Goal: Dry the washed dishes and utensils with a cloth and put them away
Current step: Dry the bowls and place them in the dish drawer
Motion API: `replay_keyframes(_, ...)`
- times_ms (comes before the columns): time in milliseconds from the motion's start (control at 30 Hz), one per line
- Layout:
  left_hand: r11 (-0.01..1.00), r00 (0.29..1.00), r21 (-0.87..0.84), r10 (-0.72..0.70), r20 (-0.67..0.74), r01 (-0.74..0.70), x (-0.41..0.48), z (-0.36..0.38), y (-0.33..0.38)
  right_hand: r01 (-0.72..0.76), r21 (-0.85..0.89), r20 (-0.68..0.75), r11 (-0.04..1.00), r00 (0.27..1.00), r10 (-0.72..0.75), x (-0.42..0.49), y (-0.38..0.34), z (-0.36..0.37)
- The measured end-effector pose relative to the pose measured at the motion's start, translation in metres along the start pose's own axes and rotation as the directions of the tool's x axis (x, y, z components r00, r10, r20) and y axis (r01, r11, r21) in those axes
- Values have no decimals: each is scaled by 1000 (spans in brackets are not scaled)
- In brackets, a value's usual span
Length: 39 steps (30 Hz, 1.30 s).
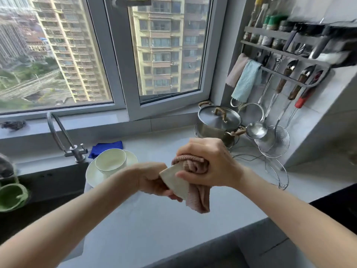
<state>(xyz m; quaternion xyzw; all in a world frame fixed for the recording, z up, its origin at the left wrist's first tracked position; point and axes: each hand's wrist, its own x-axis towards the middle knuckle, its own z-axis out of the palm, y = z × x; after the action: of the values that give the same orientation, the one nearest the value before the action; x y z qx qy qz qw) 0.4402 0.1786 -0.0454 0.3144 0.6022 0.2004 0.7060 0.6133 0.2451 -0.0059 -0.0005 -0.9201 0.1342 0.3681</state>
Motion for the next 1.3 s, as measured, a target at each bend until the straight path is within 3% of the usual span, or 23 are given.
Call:
replay_keyframes(200, 990, 993, -84, 117, 3, -116, -20, 40, -9, 74, -32, -114, 997, 991, -77, -9, -29, -20)
replay_keyframes(333, 953, 961, -126, 272, -46, -275, -47, 63, -16, 59, -76, -160, 995, 985, -71, -12, -52, -30)
replay_keyframes(400, 881, 866, -44, 453, -212, -472, -55, 64, -28, -65, 3, -199, 998, 978, 65, -14, -62, -35)
replay_keyframes(467, 757, 704, 99, 640, -306, -646, -65, 62, -44, -240, 169, -236, 956, 932, 275, -17, -72, -38)
replay_keyframes(533, 648, 608, 170, 758, -235, -742, -81, 64, -58, -374, 339, -231, 863, 856, 462, -18, -84, -38)
replay_keyframes(633, 572, 567, 282, 817, -107, -770, -103, 62, -73, -433, 539, -176, 722, 781, 599, -20, -109, -31)
replay_keyframes(700, 558, 574, 262, 819, -19, -787, -115, 64, -81, -452, 609, -152, 652, 740, 655, -25, -130, -23)
replay_keyframes(800, 623, 628, 76, 772, 96, -778, -129, 78, -98, -472, 716, -110, 515, 652, 751, -40, -157, -13)
replay_keyframes(900, 631, 629, -21, 775, 59, -776, -136, 107, -112, -562, 689, -91, 458, 560, 824, -60, -183, -10)
replay_keyframes(933, 635, 635, -44, 772, 21, -771, -135, 119, -116, -650, 577, -102, 494, 543, 834, -68, -196, -8)
replay_keyframes(1000, 659, 663, -101, 748, -12, -745, -134, 144, -123, -787, 170, -203, 593, 561, 803, -90, -228, 3)
replay_keyframes(1067, 688, 701, -197, 714, 9, -698, -131, 171, -133, -774, -218, -327, 595, 632, 702, -109, -264, 12)
replay_keyframes(1167, 704, 728, -278, 685, 22, -654, -125, 213, -147, -748, -373, -372, 549, 663, 650, -142, -290, 1)
replay_keyframes(1233, 662, 694, -288, 720, -12, -692, -120, 240, -156, -828, -189, -343, 527, 559, 755, -161, -292, -22)
replay_keyframes(1300, 630, 671, -305, 740, -42, -714, -119, 266, -162, -845, 319, -263, 429, 356, 897, -188, -289, -48)
